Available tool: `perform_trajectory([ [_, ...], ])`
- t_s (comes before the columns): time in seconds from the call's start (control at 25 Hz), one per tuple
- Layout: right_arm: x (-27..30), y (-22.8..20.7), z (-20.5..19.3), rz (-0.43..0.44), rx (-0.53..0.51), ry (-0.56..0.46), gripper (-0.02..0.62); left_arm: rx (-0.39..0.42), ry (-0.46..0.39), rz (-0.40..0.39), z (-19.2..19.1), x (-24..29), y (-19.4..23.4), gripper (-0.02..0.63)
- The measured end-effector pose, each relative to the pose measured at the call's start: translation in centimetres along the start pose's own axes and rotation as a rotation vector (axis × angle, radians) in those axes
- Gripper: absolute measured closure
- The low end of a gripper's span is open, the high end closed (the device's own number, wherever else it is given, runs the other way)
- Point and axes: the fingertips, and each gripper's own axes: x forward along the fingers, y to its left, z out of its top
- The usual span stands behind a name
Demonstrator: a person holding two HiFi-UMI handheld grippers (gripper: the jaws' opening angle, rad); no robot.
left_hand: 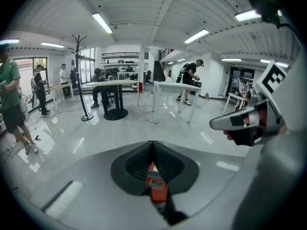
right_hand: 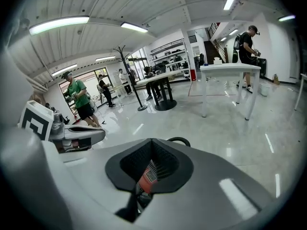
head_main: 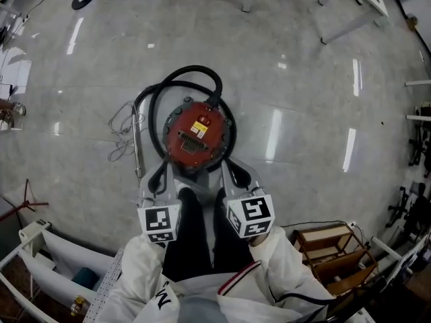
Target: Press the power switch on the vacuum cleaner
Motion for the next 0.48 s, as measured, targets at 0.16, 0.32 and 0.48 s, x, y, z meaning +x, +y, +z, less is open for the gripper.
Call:
perform_trajectory([
  [0.16, 2.0, -0.8, -1.4, -0.012, 0.006, 0.012, 0.595, -0.014, 0.013, -0.001, -2.1, 2.0, 0.8, 0.606],
  [0.32, 3.8, -1.4, -3.4, -0.020, 0.015, 0.027, 0.595, -0.016, 0.021, -0.017, -4.0, 4.0, 0.9, 0.606],
  [0.48, 6.0, -1.8, -5.7, -0.021, 0.024, 0.049, 0.595, -0.022, 0.031, -0.027, -5.9, 6.1, 1.0, 0.606],
])
